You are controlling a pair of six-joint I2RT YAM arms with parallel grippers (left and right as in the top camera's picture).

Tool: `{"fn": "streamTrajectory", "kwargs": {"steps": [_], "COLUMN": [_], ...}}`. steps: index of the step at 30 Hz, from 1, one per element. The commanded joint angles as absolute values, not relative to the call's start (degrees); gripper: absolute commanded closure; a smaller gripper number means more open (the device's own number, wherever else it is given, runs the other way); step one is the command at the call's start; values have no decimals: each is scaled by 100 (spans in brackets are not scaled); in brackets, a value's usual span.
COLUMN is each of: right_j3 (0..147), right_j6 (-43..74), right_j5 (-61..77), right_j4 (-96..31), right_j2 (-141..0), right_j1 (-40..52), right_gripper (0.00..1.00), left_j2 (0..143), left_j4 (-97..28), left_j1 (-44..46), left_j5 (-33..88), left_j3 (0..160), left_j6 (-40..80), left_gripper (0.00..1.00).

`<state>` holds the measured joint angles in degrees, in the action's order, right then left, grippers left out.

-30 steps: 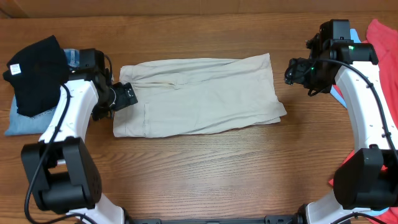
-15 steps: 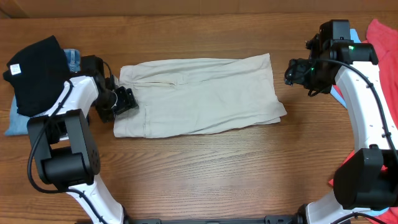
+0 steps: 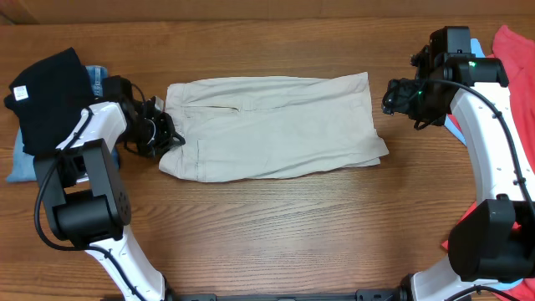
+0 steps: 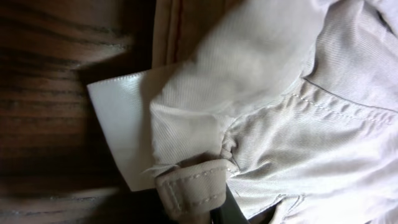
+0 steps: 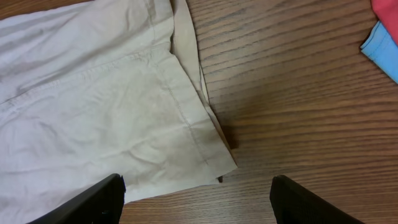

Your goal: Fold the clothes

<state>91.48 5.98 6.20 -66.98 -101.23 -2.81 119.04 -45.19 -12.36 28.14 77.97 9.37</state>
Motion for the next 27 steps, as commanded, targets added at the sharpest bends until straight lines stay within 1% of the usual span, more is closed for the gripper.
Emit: {"fn": "streamTrajectory", "kwargs": {"steps": [1,7,12,15,16,18,21,24,27], "right_j3": [9155,9155,9096,9030,9015,9011,9006,9006,9006], "right_j6": [580,574,311,294,301,390,690,910,1081], "right_j5": [672,760,1702,2163,2274,2370,2368,2370,2460], "right_j4": [-6676,-6659,-6630,-6455,-6340,-6200,-5955,-5649,-5317], "right_j2": [-10127,-10138,-10204,-10230,-10250,-10289,-10401,-10621,-10914], "right_j1": [-259,-257,-69,301,569,906,1426,1890,2300], "right_gripper": [21,21,22,23,28,33,48,59,77], "left_j2": [12250,11620,10906,10492,10250,9977,9550,9168,8923], "left_j4": [-4530,-4882,-4971,-5105,-5190,-5273,-5339,-5330,-5317], "left_j1": [-1358,-1579,-1649,-1649,-1647,-1647,-1647,-1649,-1647], "left_j5": [2071,1831,1586,1597,1645,1660,1656,1651,1651], "left_j3": [7594,7822,7861,7861,7861,7861,7861,7863,7861], "left_j6": [851,725,631,635,637,639,637,639,639], "left_gripper": [96,96,96,96,96,96,96,96,96]}}
